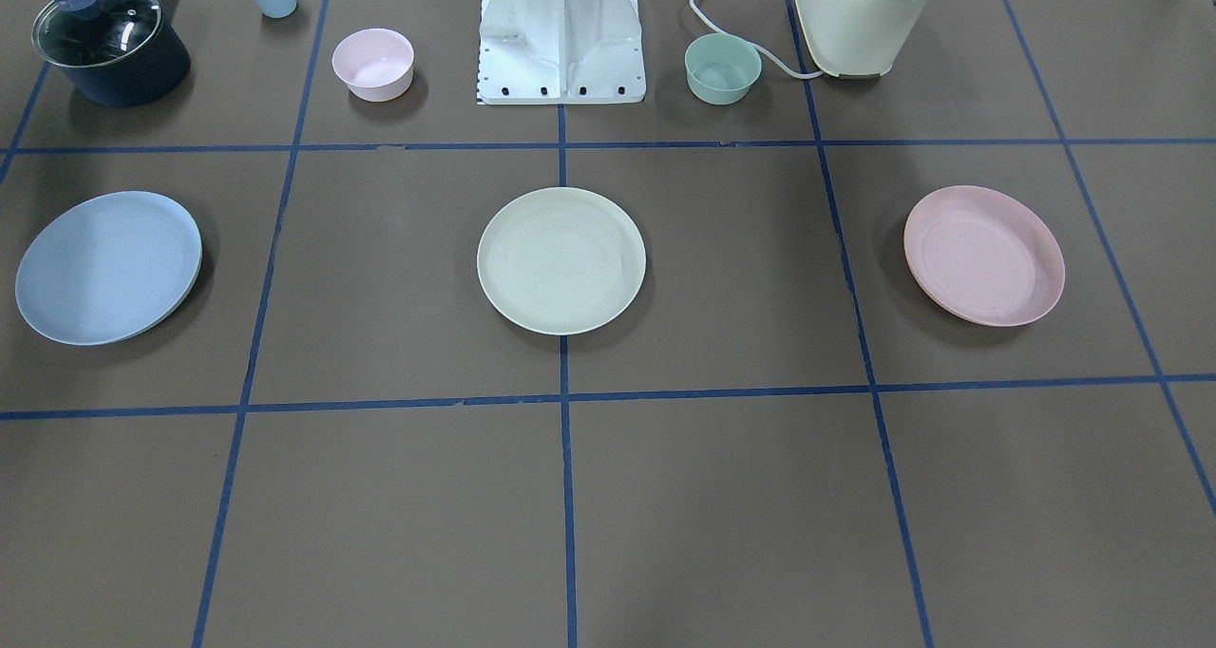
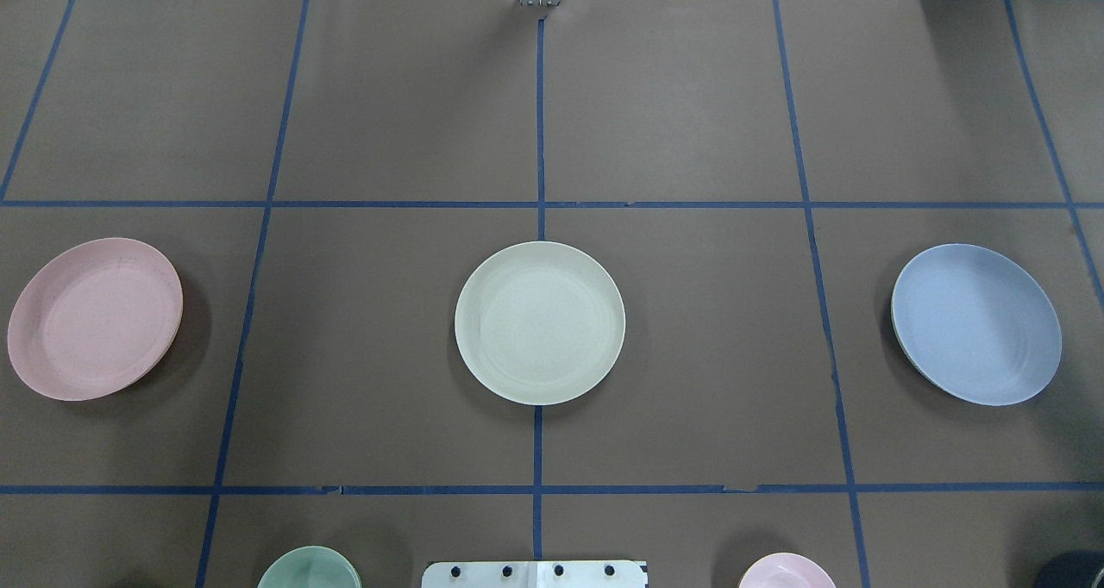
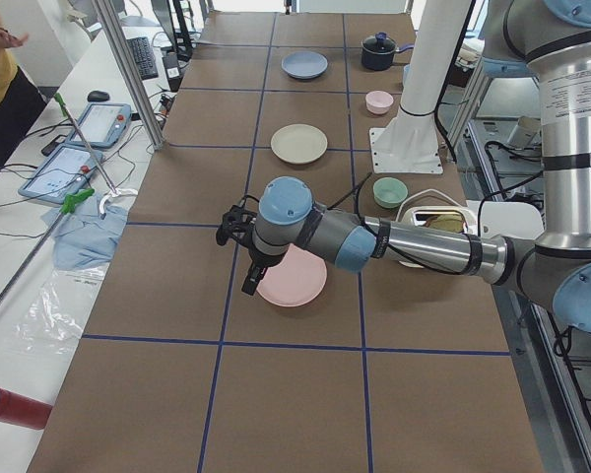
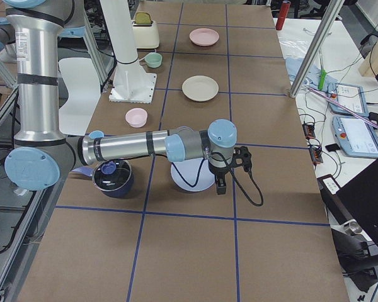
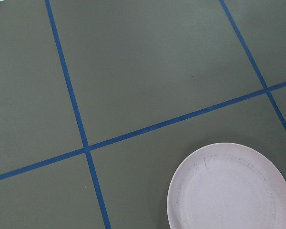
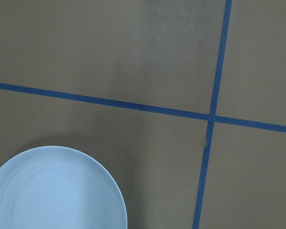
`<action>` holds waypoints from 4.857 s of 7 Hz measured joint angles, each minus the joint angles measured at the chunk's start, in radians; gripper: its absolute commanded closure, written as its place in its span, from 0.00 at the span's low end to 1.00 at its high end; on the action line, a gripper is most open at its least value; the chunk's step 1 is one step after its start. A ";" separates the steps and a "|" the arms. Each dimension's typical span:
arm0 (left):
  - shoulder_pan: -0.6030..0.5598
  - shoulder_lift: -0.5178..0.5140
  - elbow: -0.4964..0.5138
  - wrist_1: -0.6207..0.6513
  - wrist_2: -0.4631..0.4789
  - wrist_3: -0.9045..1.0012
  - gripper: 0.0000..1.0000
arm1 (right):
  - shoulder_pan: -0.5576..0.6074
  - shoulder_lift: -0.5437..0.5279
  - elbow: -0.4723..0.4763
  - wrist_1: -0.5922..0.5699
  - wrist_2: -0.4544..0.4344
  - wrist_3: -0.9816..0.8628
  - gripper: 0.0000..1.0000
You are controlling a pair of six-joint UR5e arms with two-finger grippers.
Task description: Stack three plates with pink and blue
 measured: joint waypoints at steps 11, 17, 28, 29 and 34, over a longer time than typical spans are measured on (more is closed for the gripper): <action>0.003 0.024 0.026 -0.003 0.072 0.005 0.00 | 0.001 -0.017 0.012 -0.002 0.039 0.009 0.00; 0.011 0.035 -0.001 -0.007 0.065 0.005 0.00 | -0.042 -0.028 0.021 -0.001 0.040 0.097 0.00; 0.373 -0.029 0.265 -0.170 0.009 -0.248 0.06 | -0.186 -0.061 0.009 0.080 -0.009 0.173 0.00; 0.399 -0.040 0.308 -0.212 0.008 -0.270 0.07 | -0.186 -0.062 0.010 0.079 0.010 0.174 0.00; 0.448 -0.101 0.460 -0.330 0.008 -0.337 1.00 | -0.185 -0.064 0.014 0.079 0.028 0.172 0.00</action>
